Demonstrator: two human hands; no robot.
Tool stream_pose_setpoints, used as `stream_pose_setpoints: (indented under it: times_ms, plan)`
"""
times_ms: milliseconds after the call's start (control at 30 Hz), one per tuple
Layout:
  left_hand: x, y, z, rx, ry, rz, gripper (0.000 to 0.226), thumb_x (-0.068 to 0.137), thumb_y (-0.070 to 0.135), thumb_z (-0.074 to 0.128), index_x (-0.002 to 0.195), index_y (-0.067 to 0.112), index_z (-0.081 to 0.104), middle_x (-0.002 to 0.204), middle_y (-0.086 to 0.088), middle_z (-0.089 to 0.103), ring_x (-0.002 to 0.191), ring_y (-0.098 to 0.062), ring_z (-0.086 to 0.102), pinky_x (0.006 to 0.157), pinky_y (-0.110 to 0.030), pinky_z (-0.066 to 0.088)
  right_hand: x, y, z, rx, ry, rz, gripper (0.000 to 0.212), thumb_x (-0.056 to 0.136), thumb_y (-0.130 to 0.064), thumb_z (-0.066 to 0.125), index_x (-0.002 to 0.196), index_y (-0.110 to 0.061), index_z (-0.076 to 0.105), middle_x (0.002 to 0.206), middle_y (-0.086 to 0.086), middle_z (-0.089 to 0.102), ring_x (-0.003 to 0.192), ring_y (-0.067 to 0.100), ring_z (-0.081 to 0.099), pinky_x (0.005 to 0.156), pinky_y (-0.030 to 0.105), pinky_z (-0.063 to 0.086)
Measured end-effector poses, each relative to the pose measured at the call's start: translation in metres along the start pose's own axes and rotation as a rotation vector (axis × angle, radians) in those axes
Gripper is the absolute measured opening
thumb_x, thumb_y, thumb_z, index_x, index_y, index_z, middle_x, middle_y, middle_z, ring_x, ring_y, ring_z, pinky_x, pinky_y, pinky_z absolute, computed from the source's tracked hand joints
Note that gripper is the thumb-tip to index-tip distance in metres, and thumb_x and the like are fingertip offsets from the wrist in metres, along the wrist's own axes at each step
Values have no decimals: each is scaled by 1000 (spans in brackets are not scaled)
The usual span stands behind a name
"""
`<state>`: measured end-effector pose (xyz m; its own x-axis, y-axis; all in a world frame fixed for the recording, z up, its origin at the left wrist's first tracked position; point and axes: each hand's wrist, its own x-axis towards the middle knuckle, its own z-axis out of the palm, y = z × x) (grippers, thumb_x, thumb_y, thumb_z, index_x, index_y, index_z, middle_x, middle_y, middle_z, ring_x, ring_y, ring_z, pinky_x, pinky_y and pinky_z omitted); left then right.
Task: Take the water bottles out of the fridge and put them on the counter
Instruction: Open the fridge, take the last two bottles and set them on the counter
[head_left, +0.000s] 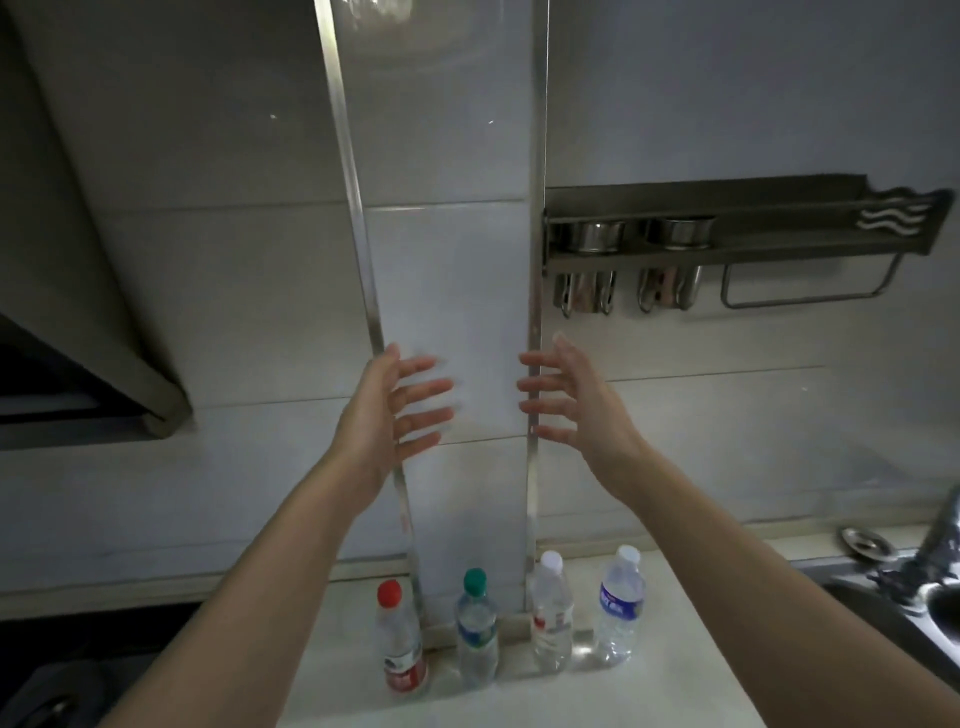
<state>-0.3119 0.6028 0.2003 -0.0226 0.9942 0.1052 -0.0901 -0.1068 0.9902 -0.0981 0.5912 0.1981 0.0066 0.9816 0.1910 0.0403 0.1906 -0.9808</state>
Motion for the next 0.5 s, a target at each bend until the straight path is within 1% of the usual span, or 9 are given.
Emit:
stream_pose_setpoints:
  times_ms: [67,133,200,300,400,500]
  plan:
    - [-5,4,-12,2,-2,-6,52,98,63,35,114,29,72,108,4,79,96,-22,76,89,-44,55,-4,-3,5,56,-35,52,66,86,-79,40,121,-30,67,119,4,69,109,27,68,91,44,55]
    - [-14,7,-22,-4,13,-17,52,98,63,36,116,29,72,109,4,78,98,-23,76,90,-45,55,-7,-3,9,112,-61,89,62,95,-72,35,124,-28,67,122,7,69,110,29,68,94,48,55]
    - [-24,11,-30,-14,34,-39,51,99,61,37,118,28,71,111,2,78,100,-25,75,90,-44,55,-8,-2,13,169,-79,119,60,100,-68,30,123,-27,69,123,9,69,111,32,68,96,50,55]
    - [-40,16,-39,-31,83,-57,51,99,59,37,119,26,70,112,1,78,103,-27,74,89,-43,55,-9,-2,15,218,-121,146,64,100,-68,28,120,-28,73,123,11,71,112,34,68,98,52,54]
    - [-59,23,-46,-53,161,-63,51,99,58,39,121,25,70,113,0,78,104,-28,74,94,-46,55,-12,-4,18,220,-190,141,68,97,-72,27,117,-29,75,122,11,72,112,34,69,99,53,54]
    - [-77,28,-52,-63,226,-72,50,99,57,39,121,24,70,115,-1,77,105,-29,73,95,-46,55,-16,-9,22,214,-241,139,67,98,-72,27,115,-30,76,120,10,73,109,33,71,97,52,55]
